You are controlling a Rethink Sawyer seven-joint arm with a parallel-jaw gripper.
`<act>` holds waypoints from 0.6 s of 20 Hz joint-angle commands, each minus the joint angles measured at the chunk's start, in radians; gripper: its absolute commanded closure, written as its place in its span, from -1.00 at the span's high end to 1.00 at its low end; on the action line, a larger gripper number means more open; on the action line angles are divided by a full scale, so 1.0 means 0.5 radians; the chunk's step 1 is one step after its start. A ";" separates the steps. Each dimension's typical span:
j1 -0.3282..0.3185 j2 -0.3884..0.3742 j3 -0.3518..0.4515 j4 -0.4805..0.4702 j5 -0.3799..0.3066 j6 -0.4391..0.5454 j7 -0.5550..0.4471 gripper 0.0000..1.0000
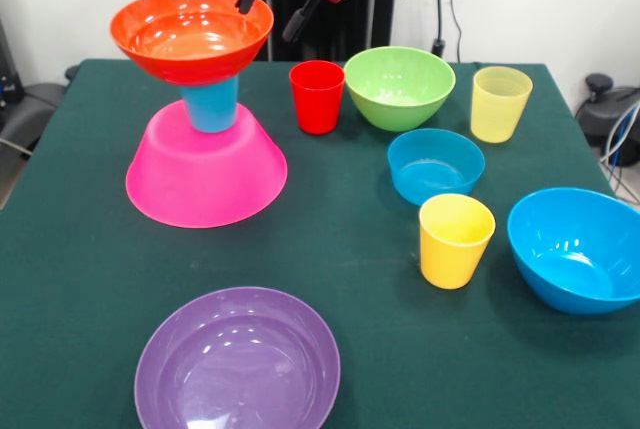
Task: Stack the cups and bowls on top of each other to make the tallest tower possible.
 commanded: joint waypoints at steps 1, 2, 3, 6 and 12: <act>-0.046 0.026 0.265 -0.132 0.068 0.217 -0.333 1.00; -0.051 0.017 0.266 -0.120 0.067 0.213 -0.337 1.00; -0.055 0.015 0.271 -0.123 0.068 0.211 -0.337 1.00; -0.060 -0.005 0.279 -0.115 0.073 0.241 -0.335 1.00; -0.093 -0.006 0.314 -0.151 0.103 0.270 -0.304 1.00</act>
